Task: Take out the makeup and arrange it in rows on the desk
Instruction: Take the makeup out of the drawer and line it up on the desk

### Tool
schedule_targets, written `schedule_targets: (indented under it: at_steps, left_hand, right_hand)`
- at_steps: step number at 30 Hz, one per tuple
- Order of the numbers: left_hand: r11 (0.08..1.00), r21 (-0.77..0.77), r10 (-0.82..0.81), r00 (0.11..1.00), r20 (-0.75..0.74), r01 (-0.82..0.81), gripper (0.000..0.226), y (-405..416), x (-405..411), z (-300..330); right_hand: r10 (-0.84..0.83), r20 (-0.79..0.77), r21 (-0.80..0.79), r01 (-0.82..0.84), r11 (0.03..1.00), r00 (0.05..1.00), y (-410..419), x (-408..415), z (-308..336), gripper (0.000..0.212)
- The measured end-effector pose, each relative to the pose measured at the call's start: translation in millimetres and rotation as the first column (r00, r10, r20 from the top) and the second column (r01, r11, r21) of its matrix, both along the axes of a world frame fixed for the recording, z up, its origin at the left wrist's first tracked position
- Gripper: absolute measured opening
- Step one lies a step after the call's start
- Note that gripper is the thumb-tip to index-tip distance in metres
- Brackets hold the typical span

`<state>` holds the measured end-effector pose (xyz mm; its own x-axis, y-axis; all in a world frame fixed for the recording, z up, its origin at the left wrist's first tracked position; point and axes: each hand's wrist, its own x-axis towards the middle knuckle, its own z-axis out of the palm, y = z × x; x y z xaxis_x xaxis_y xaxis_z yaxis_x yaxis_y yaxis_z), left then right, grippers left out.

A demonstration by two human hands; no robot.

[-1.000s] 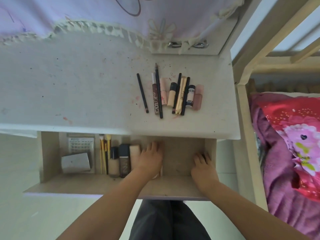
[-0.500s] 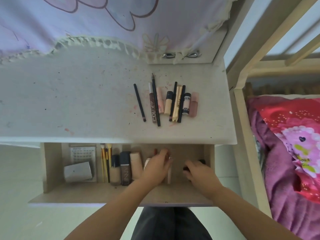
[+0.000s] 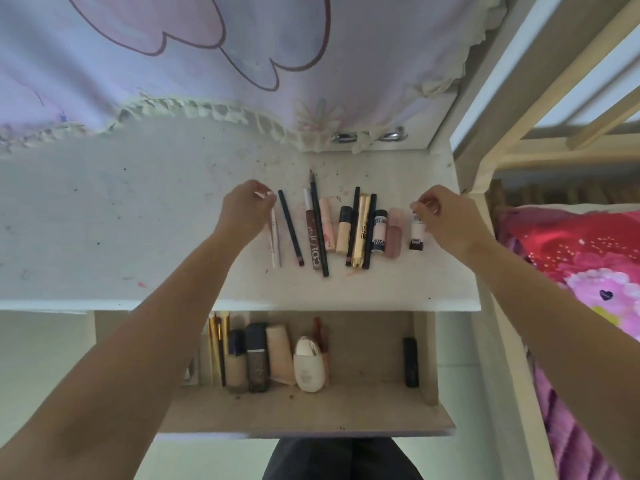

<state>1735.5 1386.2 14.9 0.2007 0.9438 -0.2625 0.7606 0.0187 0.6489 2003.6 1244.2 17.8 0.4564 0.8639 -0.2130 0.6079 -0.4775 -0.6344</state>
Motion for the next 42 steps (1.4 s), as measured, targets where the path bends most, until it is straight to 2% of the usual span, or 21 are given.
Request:
schedule_targets:
  at_steps: [5, 10, 13, 15, 17, 19, 21, 22, 24, 26, 29, 30, 31, 33, 34, 36, 38, 40, 42]
  left_hand:
    - [1.0, -0.031, 0.007, 0.999, 0.035, -0.006, 0.023, -6, 32, -14]
    - [1.0, 0.025, -0.011, 0.999, 0.045, 0.009, 0.028, -19, 33, -17]
    - [0.994, 0.114, -0.011, 0.997, 0.078, 0.002, 0.025, -51, 14, -5]
    - [0.98, 0.193, -0.074, 0.988, 0.132, 0.047, 0.013, -97, -5, -1]
    - [0.963, 0.11, -0.256, 0.963, 0.082, 0.246, 0.011, -156, -23, -12]
    - [0.858, -0.047, -0.514, 0.856, -0.051, 0.512, 0.019, -199, -30, -45]
    - [0.741, -0.209, -0.671, 0.712, -0.205, 0.638, 0.03, -214, -25, -78]
    - [0.718, -0.254, -0.696, 0.65, -0.307, 0.649, 0.035, -214, -20, -90]
    - [0.711, -0.265, -0.678, 0.534, -0.505, 0.651, 0.048, -207, -8, -104]
    - [0.711, -0.251, -0.629, 0.434, -0.645, 0.657, 0.056, -201, 2, -109]
    - [0.671, -0.259, -0.615, 0.326, -0.717, 0.695, 0.052, -203, 11, -113]
    - [0.662, -0.265, -0.619, 0.312, -0.72, 0.701, 0.051, -206, 11, -114]
    - [0.667, -0.264, -0.618, 0.319, -0.719, 0.697, 0.049, -209, 11, -114]
    - [0.706, -0.227, -0.597, 0.391, -0.701, 0.671, 0.045, -214, 7, -114]
    - [0.719, -0.202, -0.592, 0.433, -0.68, 0.665, 0.044, -215, 6, -114]
    - [0.73, -0.17, -0.603, 0.506, -0.616, 0.662, 0.047, -216, 3, -115]
    - [0.77, -0.193, -0.61, 0.614, -0.501, 0.608, 0.052, -218, 5, -118]
    - [0.821, -0.255, -0.571, 0.756, -0.32, 0.511, 0.047, -221, 10, -118]
    - [0.837, -0.272, -0.528, 0.83, -0.179, 0.474, 0.033, -222, 18, -106]
  right_hand:
    - [0.01, 0.124, 0.024, -0.014, 1.0, 0.992, 8, -9, -16, 0.02]
    - [-0.016, 0.075, 0.03, 0.014, 0.999, 0.997, -2, -10, -14, 0.026]
    - [-0.044, 0.12, 0.153, 0.026, 0.988, 0.992, -37, -16, 1, 0.024]
    - [0.029, 0.136, 0.223, -0.059, 0.973, 0.99, -78, -34, 7, 0.016]
    - [0.231, 0.084, 0.061, -0.237, 0.97, 0.969, -121, -57, -3, 0.013]
    - [0.447, 0.049, -0.185, -0.432, 0.883, 0.893, -152, -73, -32, 0.012]
    - [0.644, 0.167, -0.42, -0.537, 0.731, 0.747, -166, -79, -70, 0.015]
    - [0.742, 0.234, -0.533, -0.555, 0.639, 0.629, -167, -80, -86, 0.021]
    - [0.809, 0.361, -0.659, -0.487, 0.573, 0.464, -161, -83, -101, 0.027]
    - [0.868, 0.317, -0.794, -0.393, 0.463, 0.382, -156, -91, -104, 0.026]
    - [0.906, 0.341, -0.845, -0.34, 0.413, 0.253, -153, -96, -109, 0.028]
    - [0.904, 0.342, -0.852, -0.321, 0.413, 0.256, -153, -96, -110, 0.029]
    - [0.889, 0.361, -0.834, -0.328, 0.443, 0.282, -155, -97, -113, 0.03]
    - [0.822, 0.414, -0.736, -0.389, 0.555, 0.391, -157, -97, -115, 0.027]
    - [0.804, 0.421, -0.708, -0.403, 0.58, 0.419, -157, -97, -111, 0.025]
    - [0.76, 0.43, -0.608, -0.466, 0.643, 0.488, -160, -94, -114, 0.036]
    - [0.754, 0.343, -0.554, -0.527, 0.644, 0.561, -161, -92, -109, 0.046]
    - [0.742, 0.226, -0.524, -0.564, 0.638, 0.631, -160, -93, -101, 0.031]
    - [0.691, 0.192, -0.454, -0.561, 0.692, 0.697, -160, -92, -96, 0.023]
